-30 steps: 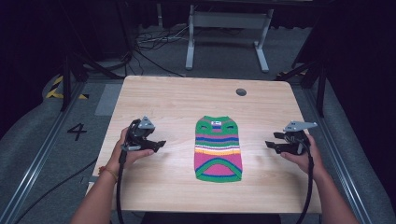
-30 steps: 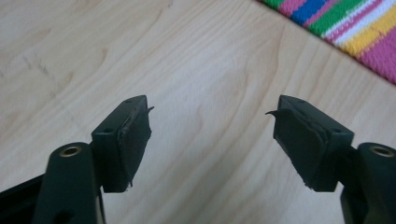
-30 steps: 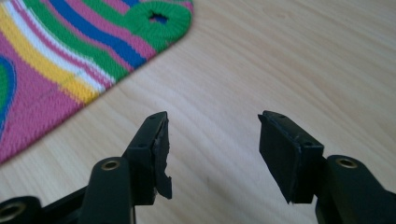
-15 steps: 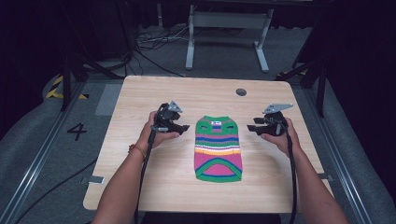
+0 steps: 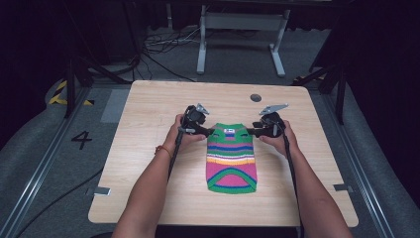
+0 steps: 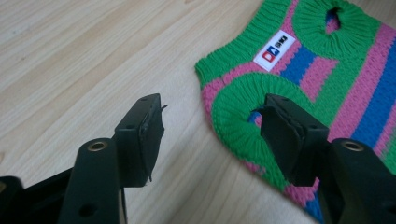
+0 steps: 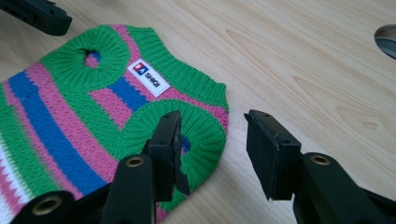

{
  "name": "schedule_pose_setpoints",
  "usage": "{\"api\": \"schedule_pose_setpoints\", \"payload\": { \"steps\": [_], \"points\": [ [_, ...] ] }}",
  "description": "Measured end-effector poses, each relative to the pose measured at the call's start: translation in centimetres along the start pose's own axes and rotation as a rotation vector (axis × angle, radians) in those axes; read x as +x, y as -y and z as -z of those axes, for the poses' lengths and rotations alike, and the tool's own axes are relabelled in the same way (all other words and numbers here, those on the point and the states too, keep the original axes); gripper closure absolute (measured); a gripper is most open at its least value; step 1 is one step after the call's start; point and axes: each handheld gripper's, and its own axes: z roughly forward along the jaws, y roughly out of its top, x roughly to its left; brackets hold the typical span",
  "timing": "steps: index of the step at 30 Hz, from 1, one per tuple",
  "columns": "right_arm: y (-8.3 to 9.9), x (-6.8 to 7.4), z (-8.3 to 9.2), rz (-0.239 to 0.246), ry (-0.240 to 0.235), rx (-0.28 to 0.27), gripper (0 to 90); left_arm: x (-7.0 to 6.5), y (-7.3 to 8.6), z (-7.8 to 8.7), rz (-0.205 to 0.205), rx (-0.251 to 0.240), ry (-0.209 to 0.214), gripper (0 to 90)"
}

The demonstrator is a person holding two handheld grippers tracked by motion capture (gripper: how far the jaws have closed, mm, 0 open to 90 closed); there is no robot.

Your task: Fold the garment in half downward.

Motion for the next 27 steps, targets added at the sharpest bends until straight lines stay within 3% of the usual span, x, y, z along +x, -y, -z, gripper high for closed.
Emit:
{"api": "schedule_pose_setpoints", "payload": {
  "steps": [4, 10, 13, 22, 24, 25, 27],
  "points": [
    [-0.5, -0.2, -0.9, -0.007, 0.006, 0.006, 56.1, 0.2, -0.5, -1.0, 0.040, -0.016, 0.006, 44.0],
    [-0.6, -0.4, -2.2, -0.018, 0.022, 0.021, 56.4, 0.4, -0.6, -2.5, 0.063, 0.013, -0.010, 47.3],
    [-0.5, -0.6, -2.7, -0.034, 0.026, 0.026, 56.4, 0.5, -0.5, -3.0, 0.085, -0.004, 0.008, 47.6],
    [0.0, -1.0, -3.4, -0.074, 0.012, 0.023, 56.9, 0.4, -0.6, -3.1, 0.047, 0.005, 0.002, 49.4],
    [-0.1, -0.8, -3.3, -0.070, -0.004, 0.035, 67.9, 0.1, -0.6, -3.1, 0.034, 0.003, 0.042, 61.6],
    [-0.1, -0.8, -3.3, -0.070, -0.004, 0.035, 67.9, 0.1, -0.6, -3.1, 0.034, 0.003, 0.042, 68.0],
    [-0.1, -0.5, -3.3, -0.064, -0.020, 0.033, 76.2, 0.0, -0.7, -3.1, 0.023, 0.010, 0.055, 71.6]
  ]
}}
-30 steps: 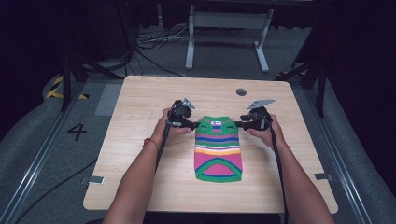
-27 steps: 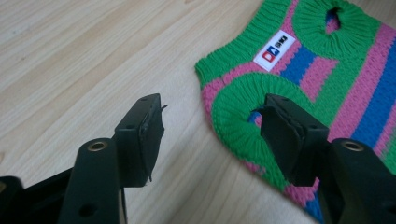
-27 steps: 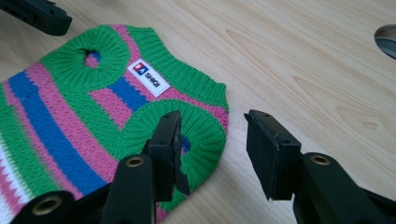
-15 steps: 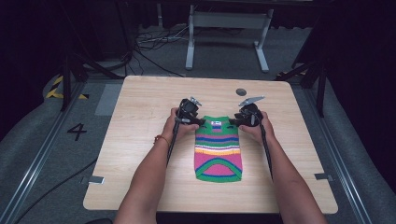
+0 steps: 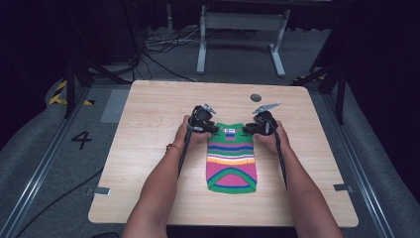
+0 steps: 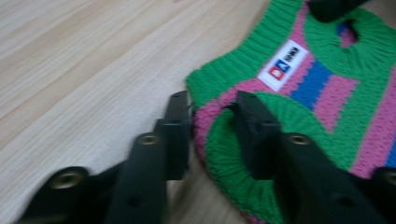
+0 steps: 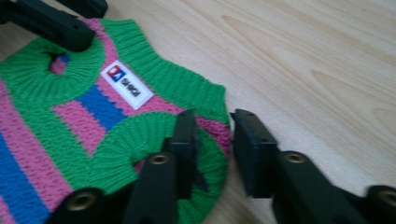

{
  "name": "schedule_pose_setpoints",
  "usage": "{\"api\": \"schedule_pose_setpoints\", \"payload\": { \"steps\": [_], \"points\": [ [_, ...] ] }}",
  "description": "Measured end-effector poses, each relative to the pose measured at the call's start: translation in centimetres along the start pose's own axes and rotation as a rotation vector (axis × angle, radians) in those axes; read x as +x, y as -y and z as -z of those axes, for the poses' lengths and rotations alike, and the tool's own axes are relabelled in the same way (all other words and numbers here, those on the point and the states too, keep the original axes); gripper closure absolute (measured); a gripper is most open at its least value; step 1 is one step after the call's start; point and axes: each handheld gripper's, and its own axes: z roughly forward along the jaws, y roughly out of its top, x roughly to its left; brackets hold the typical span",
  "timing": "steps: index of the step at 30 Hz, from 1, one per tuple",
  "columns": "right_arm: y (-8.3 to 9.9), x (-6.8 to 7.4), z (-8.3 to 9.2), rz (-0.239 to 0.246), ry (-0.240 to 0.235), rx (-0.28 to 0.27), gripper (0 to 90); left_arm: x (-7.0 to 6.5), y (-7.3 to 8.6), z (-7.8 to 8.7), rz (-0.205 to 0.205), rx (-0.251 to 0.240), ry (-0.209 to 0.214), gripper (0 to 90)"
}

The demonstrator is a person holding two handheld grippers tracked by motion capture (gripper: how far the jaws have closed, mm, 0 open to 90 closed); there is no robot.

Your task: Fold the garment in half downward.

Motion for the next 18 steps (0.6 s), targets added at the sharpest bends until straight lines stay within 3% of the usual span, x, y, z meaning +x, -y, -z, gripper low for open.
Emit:
{"api": "schedule_pose_setpoints", "payload": {
  "steps": [5, 9, 11, 15, 18],
  "points": [
    [0.1, 0.1, 0.1, -0.003, -0.005, -0.014, 84.1, -0.1, -0.1, 0.1, -0.009, -0.006, -0.005, 81.9],
    [-0.2, 0.0, 0.2, 0.016, 0.009, -0.022, 85.7, -0.1, -0.4, 0.2, -0.033, -0.008, -0.054, 83.9],
    [-0.5, 0.0, 0.4, 0.023, 0.012, -0.037, 85.8, 0.0, -0.7, 0.5, -0.027, -0.024, -0.067, 84.0],
    [-1.6, -0.1, 1.4, 0.033, 0.023, -0.094, 85.8, -0.1, -2.2, 2.1, -0.082, -0.066, -0.137, 84.2],
    [-2.6, 0.1, 2.5, 0.067, 0.035, -0.140, 85.8, -0.3, -2.9, 3.4, -0.092, -0.096, -0.156, 84.2]
  ]
}}
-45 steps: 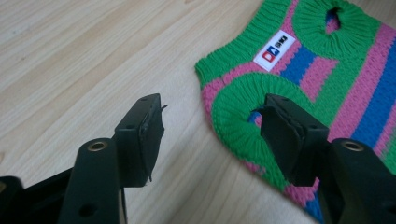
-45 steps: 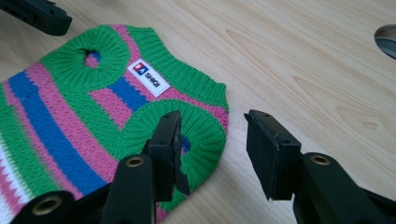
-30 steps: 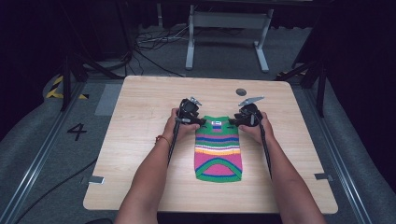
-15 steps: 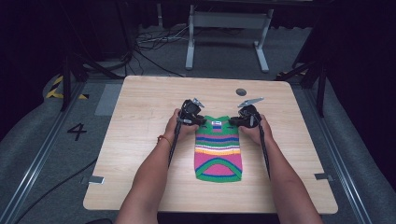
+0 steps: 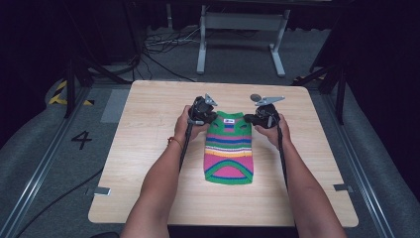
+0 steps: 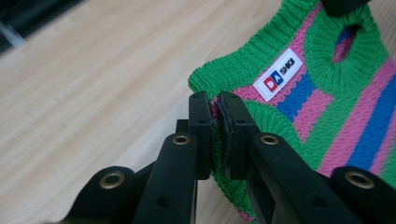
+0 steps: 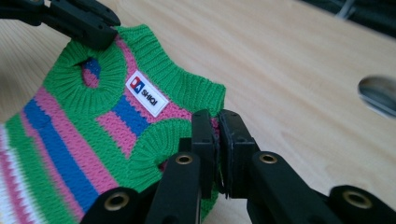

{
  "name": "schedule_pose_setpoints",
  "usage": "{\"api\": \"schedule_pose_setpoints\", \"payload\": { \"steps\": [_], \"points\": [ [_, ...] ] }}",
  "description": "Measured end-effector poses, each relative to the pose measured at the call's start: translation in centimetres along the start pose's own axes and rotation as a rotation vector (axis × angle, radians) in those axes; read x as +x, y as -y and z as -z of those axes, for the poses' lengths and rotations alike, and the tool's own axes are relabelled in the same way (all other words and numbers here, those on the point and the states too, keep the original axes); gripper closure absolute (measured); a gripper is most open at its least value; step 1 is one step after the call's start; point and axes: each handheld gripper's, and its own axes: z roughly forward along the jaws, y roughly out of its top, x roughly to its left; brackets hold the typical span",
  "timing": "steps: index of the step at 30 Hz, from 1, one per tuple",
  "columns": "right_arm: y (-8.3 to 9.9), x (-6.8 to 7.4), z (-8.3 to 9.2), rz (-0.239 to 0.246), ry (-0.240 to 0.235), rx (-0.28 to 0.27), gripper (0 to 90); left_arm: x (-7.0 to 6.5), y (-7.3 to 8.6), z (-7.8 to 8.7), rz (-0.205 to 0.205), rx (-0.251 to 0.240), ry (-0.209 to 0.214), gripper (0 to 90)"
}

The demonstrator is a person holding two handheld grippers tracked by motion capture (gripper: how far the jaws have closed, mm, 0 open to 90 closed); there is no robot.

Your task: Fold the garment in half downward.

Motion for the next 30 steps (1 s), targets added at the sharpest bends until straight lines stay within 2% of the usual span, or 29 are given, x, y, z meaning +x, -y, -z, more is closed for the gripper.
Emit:
{"api": "schedule_pose_setpoints", "payload": {
  "steps": [2, 4, 7, 9, 11, 15, 20, 24, 30],
  "points": [
    [-0.4, 0.1, 0.4, 0.009, 0.004, -0.010, 85.9, 0.0, -0.2, 0.3, -0.005, -0.008, -0.004, 84.1],
    [-0.8, 0.4, 1.2, 0.032, 0.009, -0.044, 85.9, -0.3, -0.5, 1.5, -0.030, -0.034, 0.000, 84.1],
    [-1.0, 0.8, 1.8, 0.041, 0.004, -0.055, 85.9, -0.7, -0.2, 2.1, -0.077, -0.026, 0.007, 84.2],
    [-1.1, 1.4, 2.2, 0.048, -0.014, -0.086, 85.9, -1.1, 0.3, 2.4, -0.099, -0.010, 0.006, 84.0],
    [-0.9, 2.2, 2.4, 0.077, -0.024, -0.089, 85.9, -1.3, 0.8, 2.7, -0.101, -0.021, 0.012, 83.8],
    [-0.5, 3.3, 2.8, 0.104, -0.048, -0.096, 85.9, -1.6, 1.6, 3.4, -0.114, -0.039, 0.009, 83.8],
    [0.3, 4.6, 3.5, 0.145, -0.080, -0.101, 85.8, -2.0, 2.7, 4.4, -0.113, -0.079, 0.033, 83.6],
    [1.0, 5.4, 4.3, 0.167, -0.103, -0.112, 85.8, -3.0, 3.5, 5.7, -0.157, -0.115, 0.044, 83.3],
    [2.0, 6.2, 5.7, 0.198, -0.139, -0.121, 85.7, -5.2, 4.4, 7.1, -0.249, -0.113, 0.058, 82.9]
  ]
}}
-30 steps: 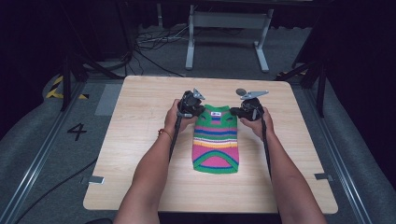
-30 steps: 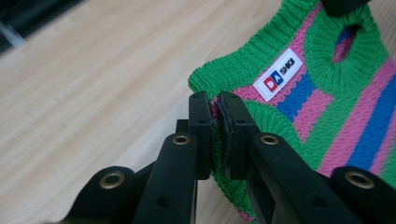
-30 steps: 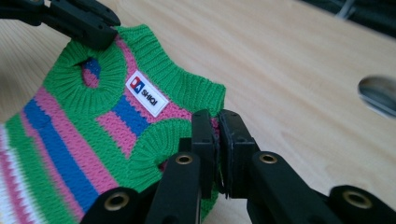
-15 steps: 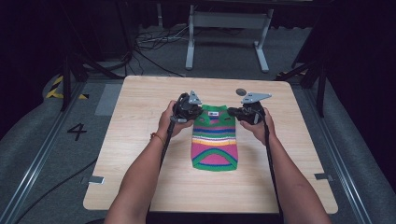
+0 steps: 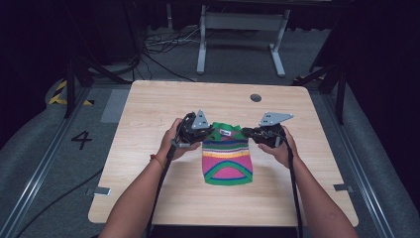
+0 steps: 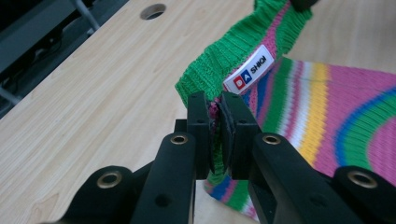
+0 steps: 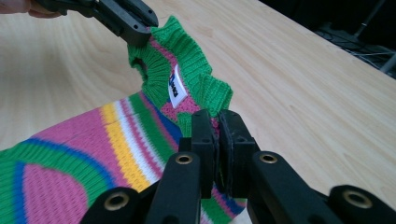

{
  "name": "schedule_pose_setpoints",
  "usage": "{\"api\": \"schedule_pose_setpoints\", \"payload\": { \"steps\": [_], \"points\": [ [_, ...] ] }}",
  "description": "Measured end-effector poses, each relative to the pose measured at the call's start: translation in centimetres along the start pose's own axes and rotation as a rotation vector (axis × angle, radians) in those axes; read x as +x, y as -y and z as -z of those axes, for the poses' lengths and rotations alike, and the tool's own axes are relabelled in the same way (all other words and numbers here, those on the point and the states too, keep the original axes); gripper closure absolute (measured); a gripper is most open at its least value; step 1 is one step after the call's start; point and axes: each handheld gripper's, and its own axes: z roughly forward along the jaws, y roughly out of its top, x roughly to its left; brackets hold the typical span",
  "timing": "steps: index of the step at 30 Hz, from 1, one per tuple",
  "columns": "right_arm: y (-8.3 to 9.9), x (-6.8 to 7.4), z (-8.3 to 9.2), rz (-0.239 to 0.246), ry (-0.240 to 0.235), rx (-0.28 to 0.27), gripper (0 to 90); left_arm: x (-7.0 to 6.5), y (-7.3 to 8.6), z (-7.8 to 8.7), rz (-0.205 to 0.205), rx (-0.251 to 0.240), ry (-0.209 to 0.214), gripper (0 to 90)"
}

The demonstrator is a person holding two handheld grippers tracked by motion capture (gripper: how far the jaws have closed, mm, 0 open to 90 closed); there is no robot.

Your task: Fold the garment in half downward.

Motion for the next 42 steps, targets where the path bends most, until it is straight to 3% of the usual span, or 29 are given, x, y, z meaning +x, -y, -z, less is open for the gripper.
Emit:
{"api": "schedule_pose_setpoints", "payload": {
  "steps": [6, 10, 19, 24, 30, 34, 38, 42],
  "points": [
    [0.8, 1.2, 0.8, 0.037, -0.024, 0.017, 85.4, -2.1, 0.6, 0.6, -0.053, 0.020, 0.032, 83.4],
    [1.8, 2.9, 1.5, 0.080, -0.045, 0.039, 85.2, -3.6, 1.2, 1.1, -0.080, 0.028, 0.063, 83.3],
    [3.4, 4.6, 2.4, 0.095, -0.096, 0.063, 84.4, -6.2, 2.3, 2.0, -0.122, 0.036, 0.100, 82.1],
    [4.5, 5.6, 2.5, 0.088, -0.155, 0.106, 82.6, -7.8, 3.3, 1.9, -0.165, 0.096, 0.144, 81.3],
    [5.5, 6.3, 2.6, 0.089, -0.164, 0.142, 81.6, -8.5, 3.8, 2.5, -0.146, 0.078, 0.182, 76.1],
    [5.5, 6.8, 3.1, 0.083, -0.146, 0.129, 78.9, -8.5, 3.8, 2.8, -0.095, 0.060, 0.161, 70.6],
    [5.2, 7.1, 3.1, 0.086, -0.133, 0.115, 76.4, -8.4, 3.7, 1.9, -0.033, 0.052, 0.187, 68.9],
    [5.1, 7.7, 2.4, 0.092, -0.140, 0.116, 72.0, -8.9, 3.6, 1.1, -0.046, 0.069, 0.212, 66.7]
  ]
}}
